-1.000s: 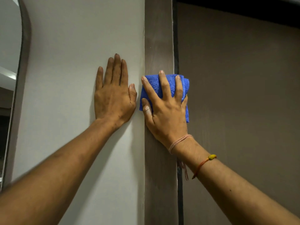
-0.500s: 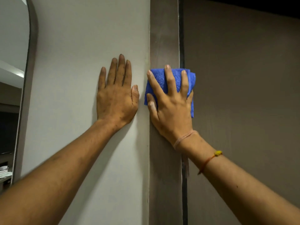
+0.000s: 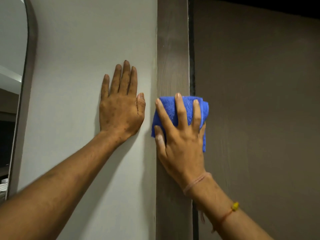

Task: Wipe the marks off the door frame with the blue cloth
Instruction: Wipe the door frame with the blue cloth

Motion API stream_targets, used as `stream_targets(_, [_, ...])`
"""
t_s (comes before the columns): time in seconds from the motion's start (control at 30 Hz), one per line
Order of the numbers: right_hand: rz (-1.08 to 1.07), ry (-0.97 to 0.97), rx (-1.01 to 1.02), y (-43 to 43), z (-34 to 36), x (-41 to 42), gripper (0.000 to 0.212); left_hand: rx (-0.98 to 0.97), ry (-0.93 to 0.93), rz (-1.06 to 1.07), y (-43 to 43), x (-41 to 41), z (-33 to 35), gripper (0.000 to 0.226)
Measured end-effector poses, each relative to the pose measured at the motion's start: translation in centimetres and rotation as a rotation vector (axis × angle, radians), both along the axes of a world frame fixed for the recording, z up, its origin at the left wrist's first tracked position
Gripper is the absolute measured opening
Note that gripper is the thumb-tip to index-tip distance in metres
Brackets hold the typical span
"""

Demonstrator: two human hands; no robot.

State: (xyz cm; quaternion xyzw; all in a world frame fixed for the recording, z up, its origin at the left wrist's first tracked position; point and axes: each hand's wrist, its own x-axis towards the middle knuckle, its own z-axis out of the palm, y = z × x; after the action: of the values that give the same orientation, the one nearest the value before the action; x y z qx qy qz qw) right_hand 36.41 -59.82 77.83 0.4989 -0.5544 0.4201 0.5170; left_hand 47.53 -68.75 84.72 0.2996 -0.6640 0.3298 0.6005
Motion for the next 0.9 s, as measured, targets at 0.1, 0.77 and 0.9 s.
stream_targets(0.1, [-0.007, 0.001, 0.028, 0.3, 1.4, -0.4, 0.054, 0.006, -0.005, 0.006, 0.3, -0.1, 0.0, 0.064])
stream_targets(0.77, [-0.091, 0.137, 0.034, 0.2, 10.3, -0.7, 0.059, 0.018, 0.005, 0.016, 0.0, -0.2, 0.0, 0.064])
stream_targets(0.9, [-0.078, 0.072, -0.028, -0.9, 9.7, 0.3, 0.062, 0.017, -0.001, 0.015, -0.1, -0.1, 0.1, 0.063])
